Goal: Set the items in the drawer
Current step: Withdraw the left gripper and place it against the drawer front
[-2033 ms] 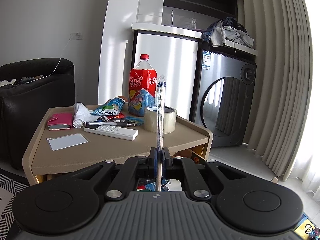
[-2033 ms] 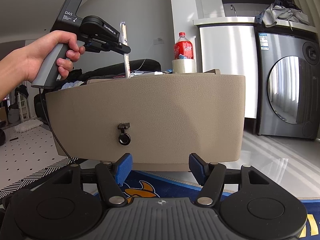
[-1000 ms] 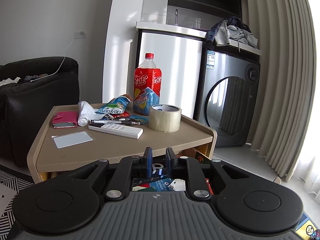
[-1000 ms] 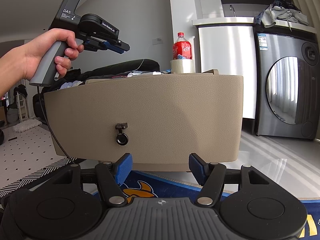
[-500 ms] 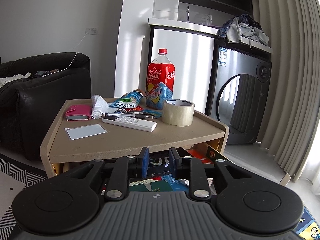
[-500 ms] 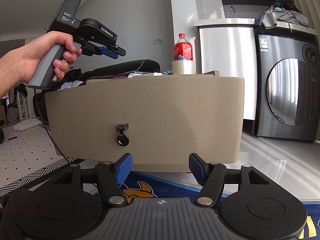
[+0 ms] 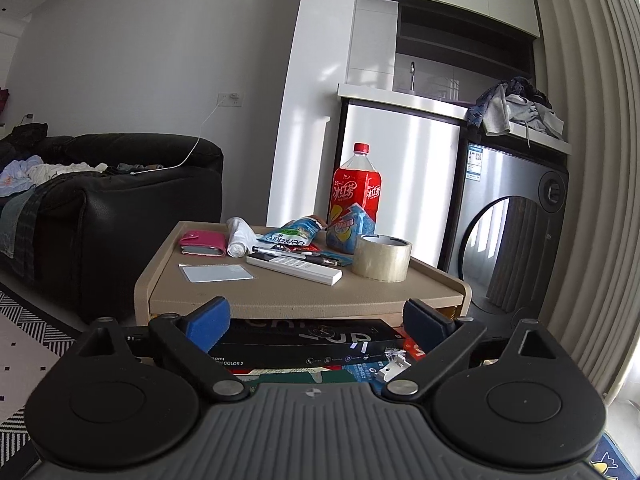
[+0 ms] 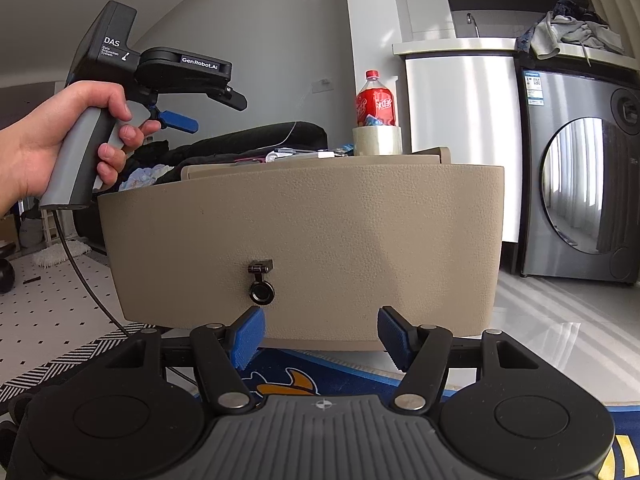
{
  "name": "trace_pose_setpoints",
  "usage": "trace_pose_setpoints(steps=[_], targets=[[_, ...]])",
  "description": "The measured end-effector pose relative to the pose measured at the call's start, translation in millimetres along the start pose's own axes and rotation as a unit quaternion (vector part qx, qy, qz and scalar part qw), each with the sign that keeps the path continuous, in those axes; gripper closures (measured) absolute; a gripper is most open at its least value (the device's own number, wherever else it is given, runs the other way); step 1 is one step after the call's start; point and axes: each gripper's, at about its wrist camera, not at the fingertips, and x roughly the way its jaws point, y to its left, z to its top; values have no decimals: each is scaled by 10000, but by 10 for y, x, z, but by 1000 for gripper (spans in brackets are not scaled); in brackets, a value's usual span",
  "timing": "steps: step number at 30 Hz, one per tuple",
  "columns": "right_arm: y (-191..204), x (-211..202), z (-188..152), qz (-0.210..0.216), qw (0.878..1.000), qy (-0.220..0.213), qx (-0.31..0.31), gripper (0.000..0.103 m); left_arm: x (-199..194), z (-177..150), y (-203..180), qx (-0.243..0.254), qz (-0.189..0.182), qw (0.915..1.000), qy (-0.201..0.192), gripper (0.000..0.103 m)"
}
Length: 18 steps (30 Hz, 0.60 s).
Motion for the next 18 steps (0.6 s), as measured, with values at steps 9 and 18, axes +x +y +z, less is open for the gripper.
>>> trace_pose_setpoints(steps=[9, 18], targets=[[84, 26, 17, -23, 10000, 30, -47, 37, -523, -387, -132, 280, 461, 9974, -477, 1], [206, 62, 40, -27, 10000, -6, -58, 37, -833, -721, -199, 567, 916, 9924, -593, 0]])
